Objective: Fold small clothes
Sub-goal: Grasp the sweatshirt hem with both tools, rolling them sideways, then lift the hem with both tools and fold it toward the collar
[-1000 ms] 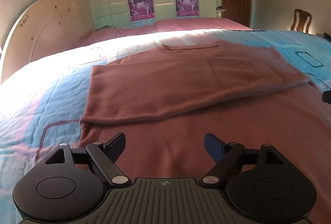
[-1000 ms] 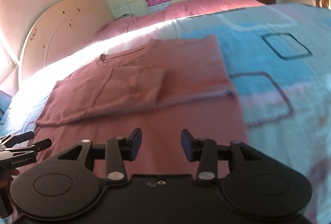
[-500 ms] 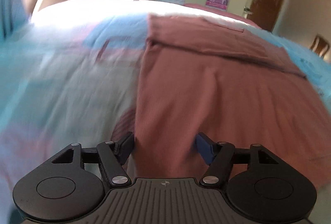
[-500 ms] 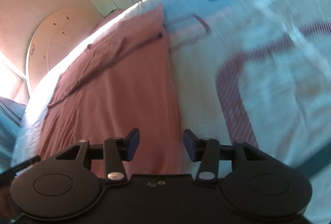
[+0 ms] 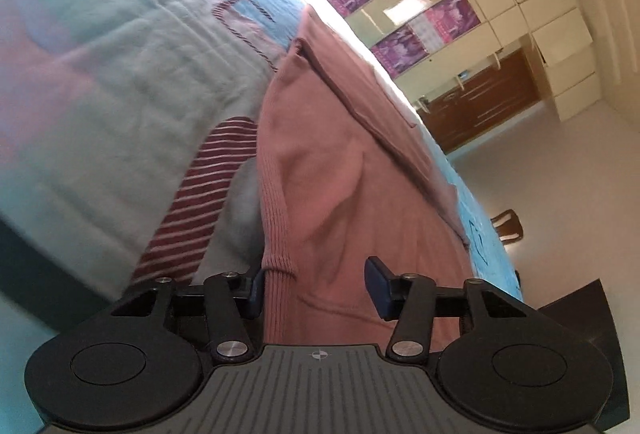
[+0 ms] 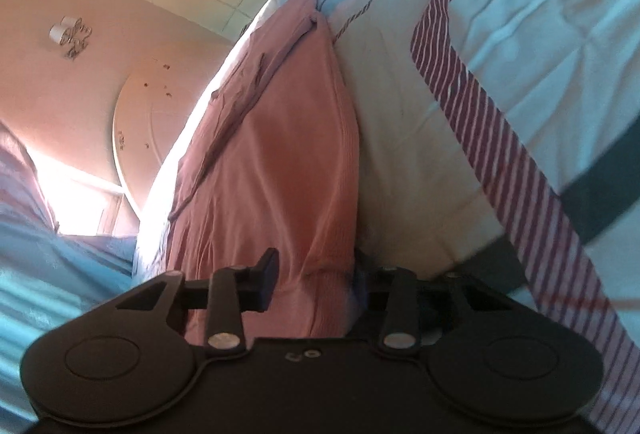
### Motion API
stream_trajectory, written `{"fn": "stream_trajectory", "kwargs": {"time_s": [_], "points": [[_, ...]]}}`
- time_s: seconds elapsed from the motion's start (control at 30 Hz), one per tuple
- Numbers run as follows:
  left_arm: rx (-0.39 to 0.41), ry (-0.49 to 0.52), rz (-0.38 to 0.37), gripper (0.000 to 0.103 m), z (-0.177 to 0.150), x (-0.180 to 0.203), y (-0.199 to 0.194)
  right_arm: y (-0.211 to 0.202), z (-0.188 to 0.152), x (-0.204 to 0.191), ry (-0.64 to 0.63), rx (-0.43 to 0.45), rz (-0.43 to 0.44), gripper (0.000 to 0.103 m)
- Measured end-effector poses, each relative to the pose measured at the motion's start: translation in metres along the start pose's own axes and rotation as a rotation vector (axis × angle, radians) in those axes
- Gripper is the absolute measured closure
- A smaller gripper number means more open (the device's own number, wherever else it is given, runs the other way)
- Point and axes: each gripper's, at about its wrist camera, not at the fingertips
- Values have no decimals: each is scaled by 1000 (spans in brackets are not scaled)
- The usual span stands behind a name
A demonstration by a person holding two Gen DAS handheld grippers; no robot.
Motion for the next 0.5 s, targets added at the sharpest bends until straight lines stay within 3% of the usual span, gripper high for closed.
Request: {"fn": "stream_trajectory", "kwargs": {"time_s": [0.07,0.17,0.23,0.27,0.33,0.5], "points": [[-16,40,42,97,1,5,10,5,3,1,9,-5,-17,92],[17,119,75,97,-3,20,2,1,3,-12,-62,13,-64,93],[16,166,124,97,-6,22,-3,-17,0,-14,-76,66,23,93],[-1,172,140,97,-8,19,-3,-20,0,-10,-60,76,13,93],[5,133,112,97,-8,10,-1,-7,1,2,-43,30,-82,94],[30,105,100,97,-1,14,3,-5,4,-8,-62,31,-37,93]]}}
Point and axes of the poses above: each gripper's, at about its wrist camera, not at the fingertips, and y roughly the way its jaws point, x to its right, z to its top, and after that the axes turned 10 degrees about -z, right-handed
